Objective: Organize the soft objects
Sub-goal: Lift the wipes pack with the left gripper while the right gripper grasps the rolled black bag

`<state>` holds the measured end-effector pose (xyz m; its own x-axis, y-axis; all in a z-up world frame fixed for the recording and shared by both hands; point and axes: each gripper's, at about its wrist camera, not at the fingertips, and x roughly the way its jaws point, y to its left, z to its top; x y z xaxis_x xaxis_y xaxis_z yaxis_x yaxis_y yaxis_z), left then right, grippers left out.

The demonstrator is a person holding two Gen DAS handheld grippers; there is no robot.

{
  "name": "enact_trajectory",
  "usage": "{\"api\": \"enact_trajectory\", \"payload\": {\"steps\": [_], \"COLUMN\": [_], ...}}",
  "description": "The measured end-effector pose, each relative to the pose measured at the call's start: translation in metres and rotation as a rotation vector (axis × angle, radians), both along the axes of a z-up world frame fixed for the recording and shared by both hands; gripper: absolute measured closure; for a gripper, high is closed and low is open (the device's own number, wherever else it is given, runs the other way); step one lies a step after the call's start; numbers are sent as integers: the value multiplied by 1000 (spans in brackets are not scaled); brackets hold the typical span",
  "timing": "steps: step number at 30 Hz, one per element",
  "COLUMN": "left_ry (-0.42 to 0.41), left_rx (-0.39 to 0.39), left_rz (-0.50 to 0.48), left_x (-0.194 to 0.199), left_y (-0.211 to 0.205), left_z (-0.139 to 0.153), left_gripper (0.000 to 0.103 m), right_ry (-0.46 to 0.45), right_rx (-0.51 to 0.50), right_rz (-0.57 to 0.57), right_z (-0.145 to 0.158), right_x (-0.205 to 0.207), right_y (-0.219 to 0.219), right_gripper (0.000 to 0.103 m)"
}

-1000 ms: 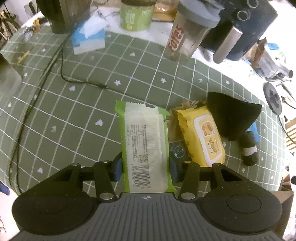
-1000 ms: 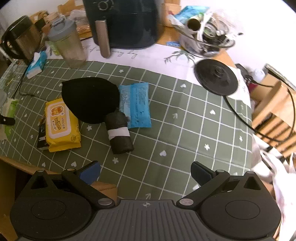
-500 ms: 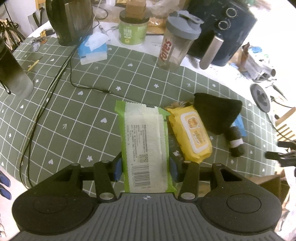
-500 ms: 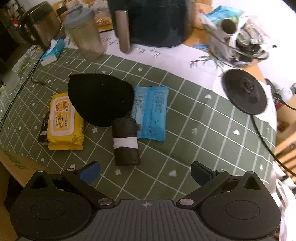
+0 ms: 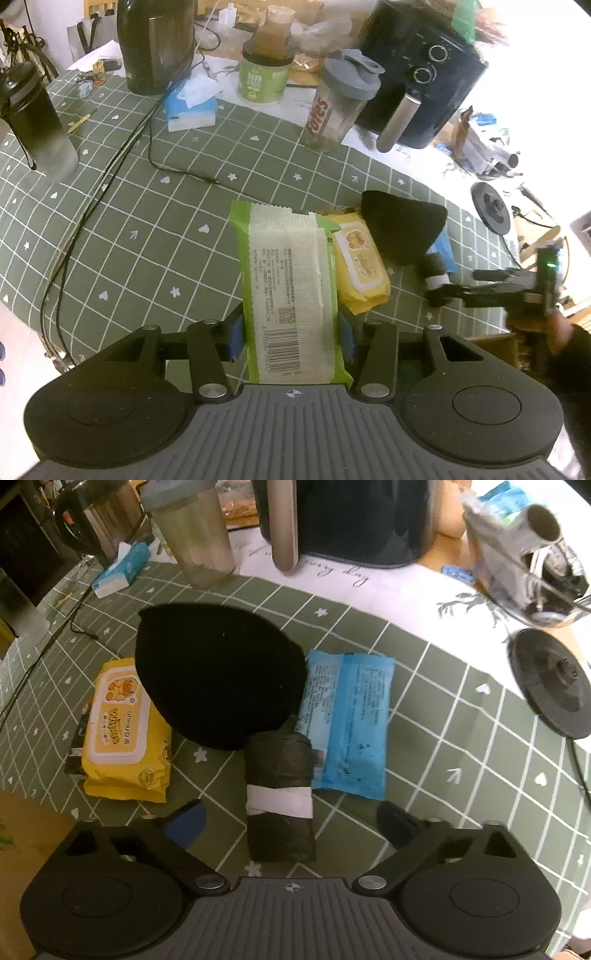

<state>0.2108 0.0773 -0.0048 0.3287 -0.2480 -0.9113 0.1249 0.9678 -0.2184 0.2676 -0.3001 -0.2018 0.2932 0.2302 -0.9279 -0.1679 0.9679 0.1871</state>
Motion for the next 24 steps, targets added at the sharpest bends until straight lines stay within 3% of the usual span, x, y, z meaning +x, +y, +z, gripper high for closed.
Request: {"api": "enact_trajectory", "payload": {"steps": [4,7,9,11,24], "left_ry": [-3,-3,-5,-7,-4], "left_rx": [-10,-15,-20,-24,-59], "left_rz": [5,12,15,13,-29], "left_x": [-9,-14,-18,-22,-37], "left_y": [0,-1,-3,-4,-21], "left_z": [4,5,7,8,11], "left_gripper": [56,56,56,56,56], "right_ry": [-4,1,-1,-9,-50], "right_rx": [-2,-21,-35,-32,5], "right_rz": [7,13,19,30,-14], "right_z": [-14,-23,-27,-29,-4], "right_x": [3,5,5,3,-5], "right_y": [8,13,15,18,-2], "right_gripper": [18,32,48,54,56]}}
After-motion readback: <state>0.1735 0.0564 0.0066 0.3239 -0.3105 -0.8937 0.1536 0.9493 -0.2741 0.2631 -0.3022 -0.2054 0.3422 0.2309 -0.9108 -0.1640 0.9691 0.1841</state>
